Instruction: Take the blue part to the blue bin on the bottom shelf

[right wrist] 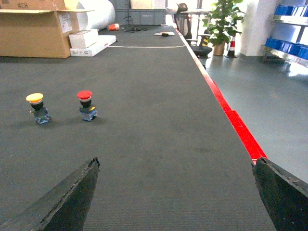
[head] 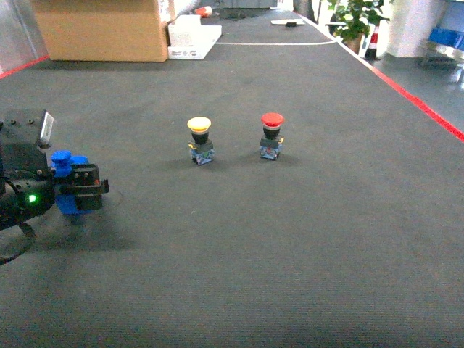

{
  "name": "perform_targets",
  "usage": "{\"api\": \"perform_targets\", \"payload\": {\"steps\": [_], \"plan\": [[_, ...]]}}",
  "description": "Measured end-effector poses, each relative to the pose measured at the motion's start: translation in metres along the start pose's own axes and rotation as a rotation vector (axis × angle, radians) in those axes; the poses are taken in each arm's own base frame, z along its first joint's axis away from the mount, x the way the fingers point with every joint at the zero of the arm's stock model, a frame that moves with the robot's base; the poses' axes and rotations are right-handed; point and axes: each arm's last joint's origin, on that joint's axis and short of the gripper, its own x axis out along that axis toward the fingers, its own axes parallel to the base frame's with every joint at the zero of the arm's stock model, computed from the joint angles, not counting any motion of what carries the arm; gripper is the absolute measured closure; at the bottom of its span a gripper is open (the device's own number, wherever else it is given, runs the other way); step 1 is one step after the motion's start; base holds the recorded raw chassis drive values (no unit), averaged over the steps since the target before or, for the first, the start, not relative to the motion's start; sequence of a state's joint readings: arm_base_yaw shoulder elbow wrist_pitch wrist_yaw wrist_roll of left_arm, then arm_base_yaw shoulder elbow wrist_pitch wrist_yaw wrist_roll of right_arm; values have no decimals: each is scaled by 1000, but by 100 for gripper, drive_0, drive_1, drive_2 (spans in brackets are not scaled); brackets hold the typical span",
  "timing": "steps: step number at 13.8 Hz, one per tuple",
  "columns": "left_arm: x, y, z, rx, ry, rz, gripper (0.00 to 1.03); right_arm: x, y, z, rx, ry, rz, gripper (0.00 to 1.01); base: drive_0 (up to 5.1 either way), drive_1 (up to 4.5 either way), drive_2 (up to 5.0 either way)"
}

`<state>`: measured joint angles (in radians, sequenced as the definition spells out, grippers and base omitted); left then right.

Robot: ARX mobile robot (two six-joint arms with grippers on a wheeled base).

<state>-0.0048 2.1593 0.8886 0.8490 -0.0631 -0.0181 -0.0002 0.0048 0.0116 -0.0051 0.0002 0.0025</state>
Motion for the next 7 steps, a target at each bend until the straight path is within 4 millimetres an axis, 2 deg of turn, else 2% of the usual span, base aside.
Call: {"api": "perform_targets", "payload": {"steps": [1, 2, 5, 7], "plan": [[0, -1, 0, 1, -5, -8, 47, 0, 0, 0, 0, 0, 0, 3, 0, 0, 0], [0, -2, 1, 2, -8, -7, 58, 0, 0, 0, 0, 0, 0, 3, 0, 0, 0], [-5, -2, -2, 6, -25, 9, 59, 0, 0, 0, 0, 0, 0, 3, 0, 0, 0], [-36, 0, -7, -11, -45, 26, 59, 0, 0, 0, 0, 0, 0, 3, 0, 0, 0]]}}
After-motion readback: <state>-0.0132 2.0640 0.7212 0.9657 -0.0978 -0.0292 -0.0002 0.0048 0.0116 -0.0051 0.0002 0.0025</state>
